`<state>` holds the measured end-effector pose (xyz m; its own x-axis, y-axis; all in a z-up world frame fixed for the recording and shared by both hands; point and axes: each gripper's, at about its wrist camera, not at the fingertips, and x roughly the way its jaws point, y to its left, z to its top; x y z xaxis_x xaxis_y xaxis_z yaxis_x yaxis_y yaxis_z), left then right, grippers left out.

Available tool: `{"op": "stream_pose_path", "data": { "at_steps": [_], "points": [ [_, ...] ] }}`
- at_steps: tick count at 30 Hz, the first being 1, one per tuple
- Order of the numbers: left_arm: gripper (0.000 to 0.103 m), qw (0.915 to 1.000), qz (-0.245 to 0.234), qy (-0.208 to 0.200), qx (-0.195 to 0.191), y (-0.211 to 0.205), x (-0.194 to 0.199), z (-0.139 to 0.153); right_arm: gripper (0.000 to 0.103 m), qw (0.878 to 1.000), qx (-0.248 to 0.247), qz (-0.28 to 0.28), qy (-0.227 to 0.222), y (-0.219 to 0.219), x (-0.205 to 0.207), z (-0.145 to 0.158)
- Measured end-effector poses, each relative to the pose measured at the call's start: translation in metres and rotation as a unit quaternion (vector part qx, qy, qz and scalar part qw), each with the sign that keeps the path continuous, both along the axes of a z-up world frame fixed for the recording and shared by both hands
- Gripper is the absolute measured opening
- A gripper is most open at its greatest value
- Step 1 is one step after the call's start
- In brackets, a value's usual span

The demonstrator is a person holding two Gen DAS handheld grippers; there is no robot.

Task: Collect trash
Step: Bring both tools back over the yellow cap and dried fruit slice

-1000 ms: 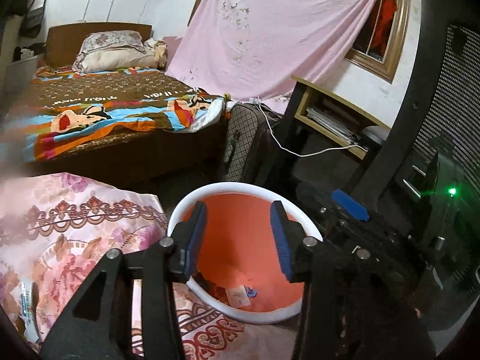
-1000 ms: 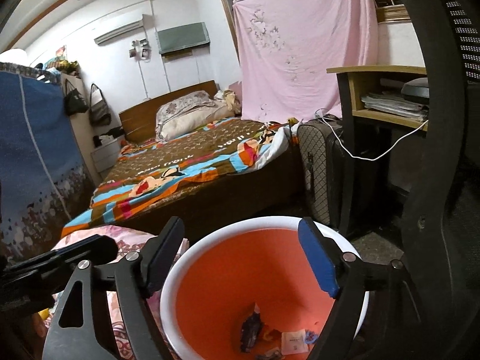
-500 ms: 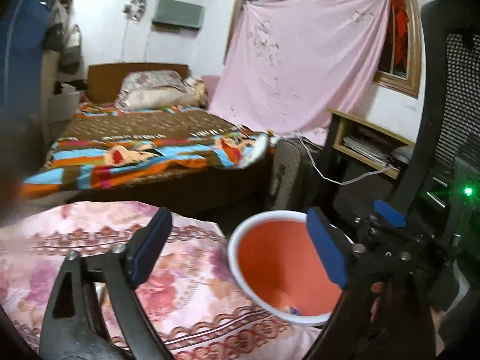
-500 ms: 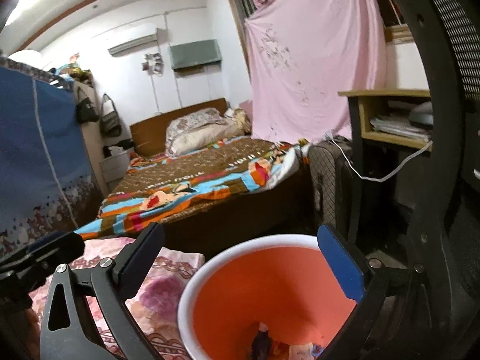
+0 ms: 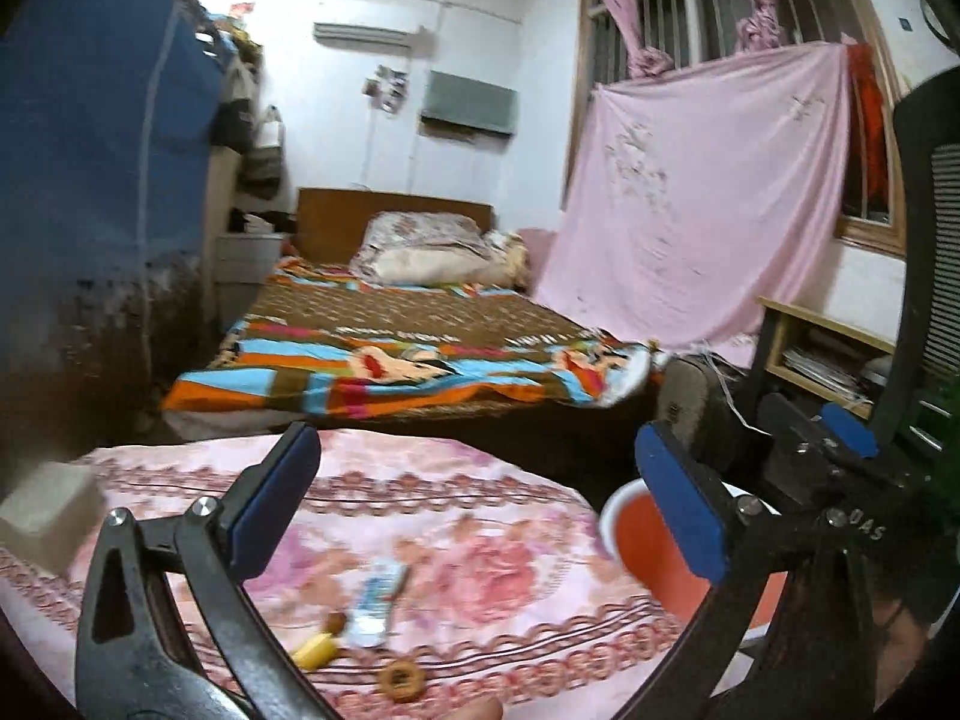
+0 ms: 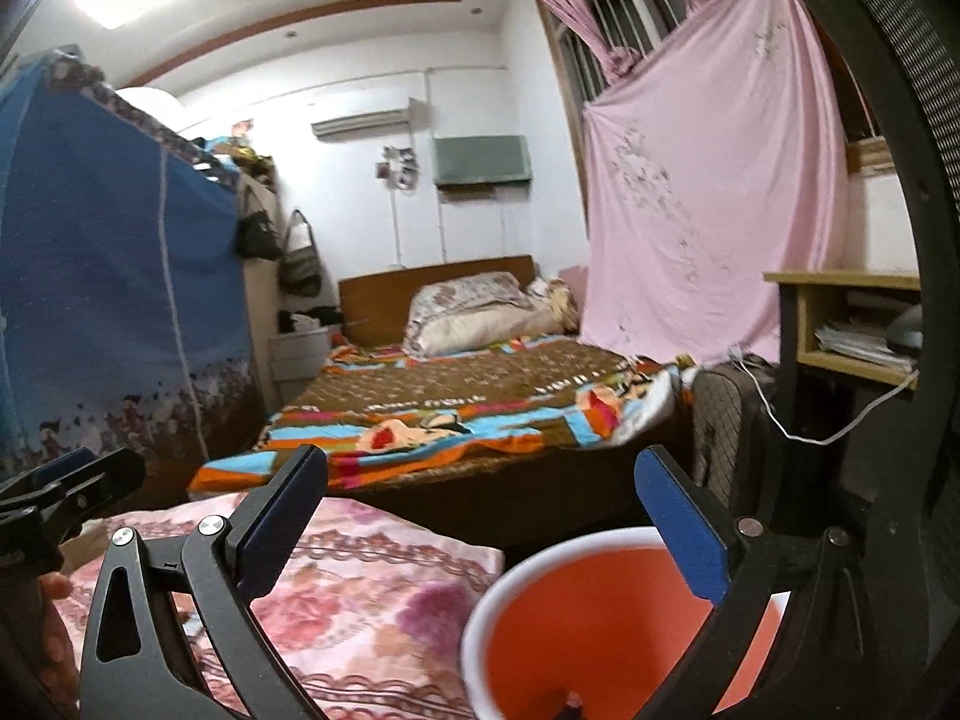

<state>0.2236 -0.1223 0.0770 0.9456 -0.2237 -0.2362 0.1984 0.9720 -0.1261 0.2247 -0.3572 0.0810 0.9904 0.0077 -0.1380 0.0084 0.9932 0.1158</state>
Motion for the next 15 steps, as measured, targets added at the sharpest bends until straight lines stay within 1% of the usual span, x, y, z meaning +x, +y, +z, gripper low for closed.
{"op": "stream_pose_path", "data": {
  "at_steps": [7, 15],
  "points": [
    [0.092, 0.9987, 0.046, -0.021, -0.002, 0.036, -0.020, -0.003, 0.103, 0.999, -0.013, 0.036, -0.039, 0.033, -0.016, 0.007],
    [0.092, 0.9961, 0.082, -0.029, 0.015, 0.061, -0.042, -0.016, 0.103, 0.995, -0.040, 0.073, -0.058, 0.067, -0.028, 0.006]
  ]
}}
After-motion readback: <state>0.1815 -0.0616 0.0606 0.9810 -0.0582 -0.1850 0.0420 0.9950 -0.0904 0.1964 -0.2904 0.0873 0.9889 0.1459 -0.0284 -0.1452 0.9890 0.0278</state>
